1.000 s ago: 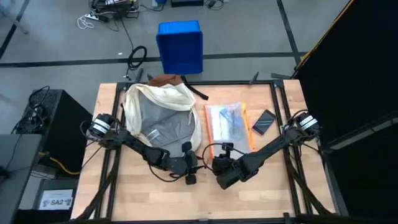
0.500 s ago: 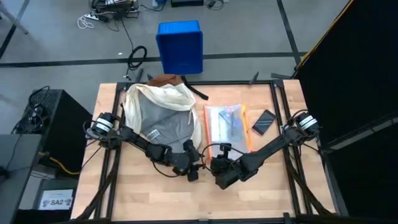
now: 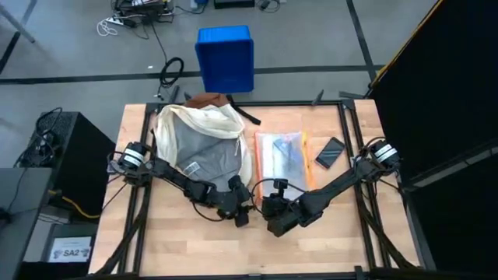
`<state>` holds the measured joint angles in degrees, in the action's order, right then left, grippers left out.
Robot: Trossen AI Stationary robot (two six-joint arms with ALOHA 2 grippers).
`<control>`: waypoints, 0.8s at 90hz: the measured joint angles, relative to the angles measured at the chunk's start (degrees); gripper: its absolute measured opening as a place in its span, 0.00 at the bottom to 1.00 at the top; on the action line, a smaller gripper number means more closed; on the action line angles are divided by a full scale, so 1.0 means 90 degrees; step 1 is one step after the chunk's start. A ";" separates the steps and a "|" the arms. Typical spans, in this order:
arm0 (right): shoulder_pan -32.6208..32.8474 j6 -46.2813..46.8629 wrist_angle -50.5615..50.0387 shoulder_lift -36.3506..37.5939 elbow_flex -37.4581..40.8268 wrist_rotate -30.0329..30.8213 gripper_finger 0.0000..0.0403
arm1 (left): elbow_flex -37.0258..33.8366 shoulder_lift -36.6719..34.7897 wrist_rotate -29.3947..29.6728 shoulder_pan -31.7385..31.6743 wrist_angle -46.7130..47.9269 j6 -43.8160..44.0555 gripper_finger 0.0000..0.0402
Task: Unpack backpack
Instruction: Open the zip bag
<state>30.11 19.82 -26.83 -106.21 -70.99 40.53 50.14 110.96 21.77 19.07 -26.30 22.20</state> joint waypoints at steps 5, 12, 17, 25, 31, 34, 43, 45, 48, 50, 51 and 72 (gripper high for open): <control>0.0000 -0.0055 0.0002 0.0000 -0.0083 0.0000 0.00 | 0.0091 0.0155 0.0003 -0.0002 -0.0007 0.0043 0.46; 0.0002 -0.0074 -0.0022 0.0004 -0.0151 -0.0002 0.00 | 0.0222 0.0328 0.0021 0.0000 -0.0008 0.0040 0.46; 0.0002 -0.0101 -0.0034 0.0005 -0.0152 -0.0007 0.00 | 0.0288 0.0366 0.0013 0.0000 0.0003 0.0015 0.45; 0.0012 -0.0033 -0.0201 0.0005 -0.0152 -0.0010 0.00 | 0.0332 0.0391 0.0009 0.0000 0.0082 -0.0202 0.40; 0.0030 0.0125 -0.0403 0.0005 -0.0152 -0.0012 0.00 | 0.0335 0.0393 -0.0035 0.0002 0.0100 -0.0320 0.33; 0.0051 0.0227 -0.0521 0.0005 -0.0152 -0.0016 0.00 | 0.0341 0.0379 -0.0136 0.0002 0.0167 -0.0417 0.28; 0.0150 0.0537 -0.0861 0.0005 -0.0152 -0.0023 0.00 | 0.0349 0.0353 -0.0422 0.0000 0.0339 -0.0438 0.11; 0.0173 0.0609 -0.0936 0.0005 -0.0153 -0.0026 0.00 | 0.0349 0.0338 -0.0424 0.0002 0.0380 -0.0440 0.07; 0.0206 0.0736 -0.1036 0.0005 -0.0153 -0.0052 0.00 | 0.0356 0.0307 -0.0471 0.0000 0.0461 -0.0438 0.04; 0.0238 0.0816 -0.1097 0.0005 -0.0154 -0.0093 0.00 | 0.0356 0.0290 -0.0501 -0.0002 0.0513 -0.0435 0.04; 0.0243 0.0863 -0.1133 0.0005 -0.0154 -0.0117 0.00 | 0.0356 0.0281 -0.0502 -0.0002 0.0533 -0.0436 0.03; 0.0709 0.1583 -0.1710 0.0005 -0.0152 -0.0871 0.00 | 0.0400 -0.0142 -0.0520 0.0005 0.1141 -0.0757 0.01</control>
<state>36.49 34.07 -42.22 -106.17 -72.36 32.69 53.74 109.68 17.09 19.11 -16.04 15.39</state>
